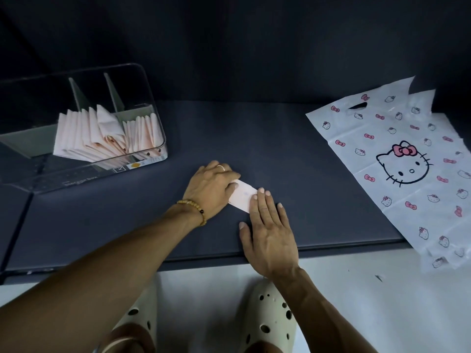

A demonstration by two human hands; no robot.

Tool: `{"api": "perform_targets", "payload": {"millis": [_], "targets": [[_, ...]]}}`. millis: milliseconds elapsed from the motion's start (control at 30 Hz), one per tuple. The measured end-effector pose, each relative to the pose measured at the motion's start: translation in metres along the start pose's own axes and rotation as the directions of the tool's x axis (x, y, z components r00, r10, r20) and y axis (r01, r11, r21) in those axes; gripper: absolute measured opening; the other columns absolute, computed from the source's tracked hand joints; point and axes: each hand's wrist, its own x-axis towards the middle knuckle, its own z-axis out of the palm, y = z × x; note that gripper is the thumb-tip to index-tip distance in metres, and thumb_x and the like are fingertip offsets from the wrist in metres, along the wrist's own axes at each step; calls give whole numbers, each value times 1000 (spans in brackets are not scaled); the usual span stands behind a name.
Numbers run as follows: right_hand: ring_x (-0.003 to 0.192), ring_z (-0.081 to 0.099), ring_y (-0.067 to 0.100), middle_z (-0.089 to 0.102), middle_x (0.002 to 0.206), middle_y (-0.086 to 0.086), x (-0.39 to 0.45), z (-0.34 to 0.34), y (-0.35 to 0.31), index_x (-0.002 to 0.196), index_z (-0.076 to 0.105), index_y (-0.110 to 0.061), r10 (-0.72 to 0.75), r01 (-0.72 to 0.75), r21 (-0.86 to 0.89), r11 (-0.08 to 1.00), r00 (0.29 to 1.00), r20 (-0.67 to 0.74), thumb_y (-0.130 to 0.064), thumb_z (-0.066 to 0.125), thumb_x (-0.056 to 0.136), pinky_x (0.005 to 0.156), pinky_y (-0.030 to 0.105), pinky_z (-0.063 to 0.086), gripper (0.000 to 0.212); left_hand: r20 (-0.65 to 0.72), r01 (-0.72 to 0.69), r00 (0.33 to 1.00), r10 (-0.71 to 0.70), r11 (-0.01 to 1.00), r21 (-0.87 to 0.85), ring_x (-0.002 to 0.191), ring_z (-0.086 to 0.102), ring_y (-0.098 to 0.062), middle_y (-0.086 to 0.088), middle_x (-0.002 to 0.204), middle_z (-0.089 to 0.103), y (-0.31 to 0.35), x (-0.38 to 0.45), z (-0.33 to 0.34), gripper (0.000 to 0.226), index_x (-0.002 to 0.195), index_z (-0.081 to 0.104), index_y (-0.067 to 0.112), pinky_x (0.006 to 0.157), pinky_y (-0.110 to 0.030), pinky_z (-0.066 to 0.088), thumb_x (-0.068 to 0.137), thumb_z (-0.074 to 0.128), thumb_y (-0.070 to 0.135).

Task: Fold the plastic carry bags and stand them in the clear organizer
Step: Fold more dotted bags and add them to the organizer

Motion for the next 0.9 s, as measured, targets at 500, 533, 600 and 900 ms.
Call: {"api": "perform_targets", "payload": {"millis": [500,533,600,900], "targets": [[87,49,17,54,90,-4,82,-83,-51,95,74,-17,-72,148,342,928,972,-225,-19,60,92,72,33,49,15,104,110,993,-65,839,-532,70,63,-16,0,76,67,-24,-9,-92,5,82,66,17,66,-32,54,87,68,18],[86,50,15,53,88,-4,92,-89,-58,92,74,-18,-84,154,341,927,974,-210,-21,60,92,72,31,49,14,84,105,994,-71,830,-548,69,64,-17,-2,76,68,-30,-9,-101,5,82,66,15,64,-31,54,86,69,18],[84,54,15,58,86,-2,106,-97,-71,91,75,-18,-57,128,403,906,981,-184,-21,62,91,72,30,50,13,34,92,996,-88,833,-545,69,64,-14,-1,77,69,-45,-5,-120,5,82,68,13,63,-22,52,83,71,16],[64,63,0,67,67,-13,131,-79,-87,76,67,-26,324,-215,801,559,945,28,-18,67,87,52,11,45,14,143,-17,990,3,995,101,100,54,-15,5,99,61,-131,20,-160,24,102,70,28,94,-38,41,79,71,21]]}}
